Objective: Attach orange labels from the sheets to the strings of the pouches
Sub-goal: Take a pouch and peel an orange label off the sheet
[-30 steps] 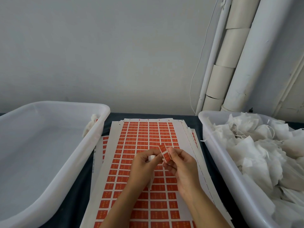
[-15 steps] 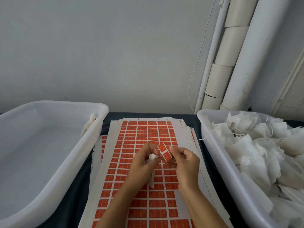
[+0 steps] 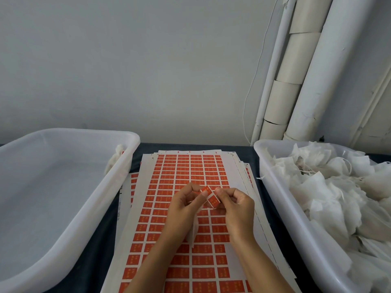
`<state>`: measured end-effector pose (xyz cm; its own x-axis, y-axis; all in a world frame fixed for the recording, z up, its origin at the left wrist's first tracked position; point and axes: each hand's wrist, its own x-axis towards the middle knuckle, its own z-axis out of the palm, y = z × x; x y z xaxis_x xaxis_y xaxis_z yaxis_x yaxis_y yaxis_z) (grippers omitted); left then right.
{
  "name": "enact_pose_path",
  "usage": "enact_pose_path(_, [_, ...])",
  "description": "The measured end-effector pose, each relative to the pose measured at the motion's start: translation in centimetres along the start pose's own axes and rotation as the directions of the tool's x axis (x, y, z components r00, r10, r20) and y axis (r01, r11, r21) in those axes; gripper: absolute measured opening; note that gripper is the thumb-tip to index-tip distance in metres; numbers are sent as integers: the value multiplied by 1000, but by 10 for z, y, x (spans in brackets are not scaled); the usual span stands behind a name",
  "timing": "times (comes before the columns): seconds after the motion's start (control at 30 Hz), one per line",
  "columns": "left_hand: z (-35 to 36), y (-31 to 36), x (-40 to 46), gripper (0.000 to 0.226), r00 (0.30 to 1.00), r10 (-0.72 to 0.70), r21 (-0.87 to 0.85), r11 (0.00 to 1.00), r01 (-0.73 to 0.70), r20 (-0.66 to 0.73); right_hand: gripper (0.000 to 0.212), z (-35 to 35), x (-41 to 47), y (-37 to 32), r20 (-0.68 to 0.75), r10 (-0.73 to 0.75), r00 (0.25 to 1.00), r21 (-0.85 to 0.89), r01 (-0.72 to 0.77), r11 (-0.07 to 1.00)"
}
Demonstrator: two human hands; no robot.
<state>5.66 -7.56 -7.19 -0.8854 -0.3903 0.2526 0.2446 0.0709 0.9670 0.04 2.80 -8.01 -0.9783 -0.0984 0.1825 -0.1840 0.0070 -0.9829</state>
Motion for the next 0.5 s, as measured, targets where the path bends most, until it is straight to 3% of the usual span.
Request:
enact_pose_path(0.4, [-4, -1, 1, 18, 1000, -4, 28, 1000, 4, 21, 5, -2, 0, 0, -39, -211, 977, -216, 198, 956])
enact_pose_path(0.5, [-4, -2, 1, 17, 999, -3, 28, 1000, 2, 34, 5, -2, 1, -1, -34, -174, 984, -206, 164, 965])
